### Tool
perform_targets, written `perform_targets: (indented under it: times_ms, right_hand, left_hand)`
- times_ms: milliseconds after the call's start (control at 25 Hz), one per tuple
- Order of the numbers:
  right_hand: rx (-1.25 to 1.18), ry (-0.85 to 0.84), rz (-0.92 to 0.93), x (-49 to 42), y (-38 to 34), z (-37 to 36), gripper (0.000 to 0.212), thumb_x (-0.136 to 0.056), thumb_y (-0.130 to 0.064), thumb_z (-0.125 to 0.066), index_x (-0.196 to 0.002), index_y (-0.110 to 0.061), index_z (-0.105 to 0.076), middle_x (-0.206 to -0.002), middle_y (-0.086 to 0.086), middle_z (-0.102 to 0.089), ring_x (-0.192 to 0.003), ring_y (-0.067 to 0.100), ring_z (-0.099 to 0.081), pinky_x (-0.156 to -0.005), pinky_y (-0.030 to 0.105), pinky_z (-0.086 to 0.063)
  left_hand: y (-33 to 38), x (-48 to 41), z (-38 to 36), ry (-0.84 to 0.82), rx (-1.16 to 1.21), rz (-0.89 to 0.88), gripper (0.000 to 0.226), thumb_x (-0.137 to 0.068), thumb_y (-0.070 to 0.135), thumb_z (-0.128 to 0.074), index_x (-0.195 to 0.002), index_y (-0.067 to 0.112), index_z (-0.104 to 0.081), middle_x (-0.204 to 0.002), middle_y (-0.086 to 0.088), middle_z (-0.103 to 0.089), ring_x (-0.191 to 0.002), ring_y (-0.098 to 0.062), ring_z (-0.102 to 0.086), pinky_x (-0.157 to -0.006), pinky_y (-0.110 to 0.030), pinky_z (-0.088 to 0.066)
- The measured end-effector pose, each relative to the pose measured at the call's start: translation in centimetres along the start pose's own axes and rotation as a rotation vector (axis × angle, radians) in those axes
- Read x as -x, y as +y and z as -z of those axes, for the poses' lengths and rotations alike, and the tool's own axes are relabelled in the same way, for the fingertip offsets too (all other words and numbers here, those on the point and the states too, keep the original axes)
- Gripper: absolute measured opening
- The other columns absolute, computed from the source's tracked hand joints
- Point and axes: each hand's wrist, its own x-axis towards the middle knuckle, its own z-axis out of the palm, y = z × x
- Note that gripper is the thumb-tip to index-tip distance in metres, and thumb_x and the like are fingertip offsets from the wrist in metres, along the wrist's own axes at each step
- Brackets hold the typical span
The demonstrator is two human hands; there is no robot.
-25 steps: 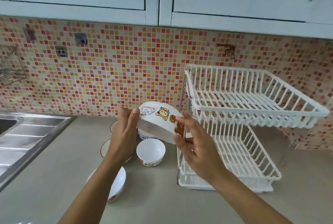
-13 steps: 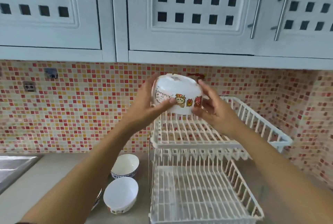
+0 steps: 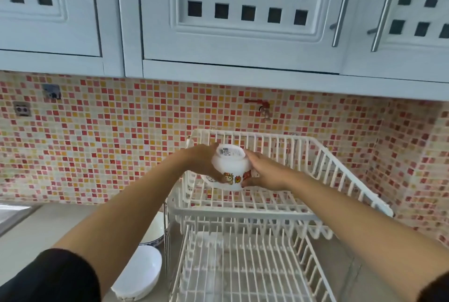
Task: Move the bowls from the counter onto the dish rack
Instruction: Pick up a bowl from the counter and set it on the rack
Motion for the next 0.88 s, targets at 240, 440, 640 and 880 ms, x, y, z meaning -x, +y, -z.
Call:
perform_targets:
  times_ms: [240,440,640,880]
  right_hand:
    - [0.044,-0.037,-0.039,-0.9,0.3,0.1,0.093,-0.079,-0.037,-0.071,-0.148,-0.026,-0.011,-0.151,0.005,-0.029,-0.134,0.026,-0.035,-0.109,0.042,-0.034]
    - [0.146,-0.066,-0.074,0.0,0.2,0.6,0.094,-0.078,-0.046,-0.069,-0.147,-0.025,-0.011,-0.152,0.004,-0.026,-0.133,0.025,-0.037,-0.106,0.042,-0.038]
    - [0.221,0.020,-0.057,1.1,-1.9,1.2,0.090,-0.078,-0.024,-0.068,-0.148,-0.022,-0.011,-0.156,0.002,-0.019,-0.139,0.023,-0.029,-0.111,0.040,-0.034]
    - [0.078,0.225,0.079,0.9,-10.8,0.7,0.074,-0.086,-0.007,-0.046,-0.150,-0.024,-0.012,-0.159,-0.003,-0.010,-0.146,0.018,-0.015,-0.114,0.038,-0.024]
  left_hand:
    - [-0.1,-1.0,-1.3,-0.024,-0.073,0.043,0.108,-0.074,0.043,-0.075,-0.152,0.013,-0.007,-0.147,-0.011,-0.042,-0.130,-0.031,-0.045,-0.105,-0.037,-0.042]
    - [0.0,-1.0,-1.4,-0.058,-0.132,0.032,0.108,-0.077,0.049,-0.070,-0.153,0.014,-0.002,-0.154,-0.011,-0.031,-0.136,-0.031,-0.039,-0.109,-0.039,-0.037]
    - [0.2,1.6,0.6,0.059,-0.139,-0.054,0.097,-0.085,0.050,-0.059,-0.153,0.012,-0.001,-0.162,-0.008,-0.004,-0.149,-0.028,-0.010,-0.119,-0.044,-0.014]
    - [-4.3,8.2,4.0,0.285,-0.075,-0.038,0.072,-0.095,0.047,-0.041,-0.152,0.012,-0.015,-0.160,-0.009,-0.018,-0.146,-0.028,-0.023,-0.117,-0.040,-0.022]
